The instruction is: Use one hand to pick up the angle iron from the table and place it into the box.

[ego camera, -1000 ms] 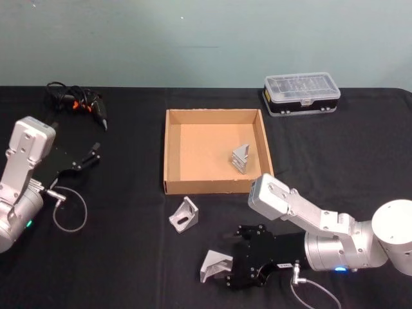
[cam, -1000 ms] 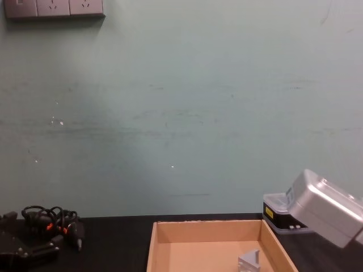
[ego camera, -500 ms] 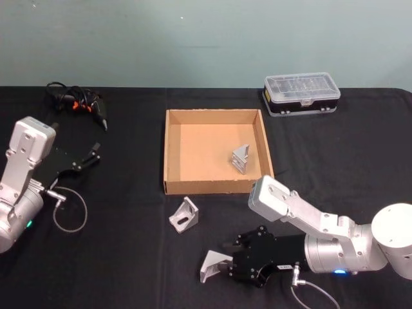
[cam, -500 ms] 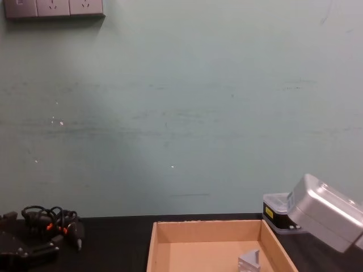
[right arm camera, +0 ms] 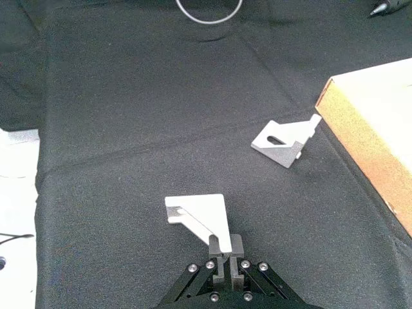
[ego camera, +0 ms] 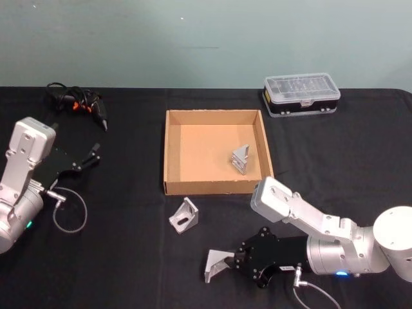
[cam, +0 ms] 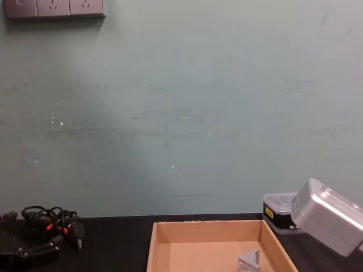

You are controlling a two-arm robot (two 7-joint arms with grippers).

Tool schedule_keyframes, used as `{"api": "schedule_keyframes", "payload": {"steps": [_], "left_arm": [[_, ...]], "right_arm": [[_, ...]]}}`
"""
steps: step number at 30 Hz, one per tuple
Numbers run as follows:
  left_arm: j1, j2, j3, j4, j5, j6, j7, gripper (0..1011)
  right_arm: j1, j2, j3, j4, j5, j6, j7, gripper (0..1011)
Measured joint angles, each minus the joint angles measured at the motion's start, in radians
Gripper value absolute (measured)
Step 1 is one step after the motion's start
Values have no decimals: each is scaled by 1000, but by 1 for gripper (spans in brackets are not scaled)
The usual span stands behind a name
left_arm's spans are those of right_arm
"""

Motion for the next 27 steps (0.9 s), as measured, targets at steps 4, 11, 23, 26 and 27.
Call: {"api": "schedule_keyframes", "payload": {"steps": [4, 11, 23, 26, 27], "left_arm": [[0, 0, 0, 0, 0, 0, 0, 1000], [0, 0, 0, 0, 0, 0, 0, 1000], [0, 0, 0, 0, 0, 0, 0, 1000], [0, 0, 0, 0, 0, 0, 0, 1000], [0, 0, 0, 0, 0, 0, 0, 1000]], "right_arm": [[-6, 1, 6, 0, 0, 0, -4, 58], [-18, 6, 25, -8, 9, -1, -14, 57], [-58, 10, 157, -77, 69, -12, -130, 57], [-58, -9, 186, -79, 74, -1, -168, 57], [-57, -15, 191, -78, 75, 2, -178, 58]]}}
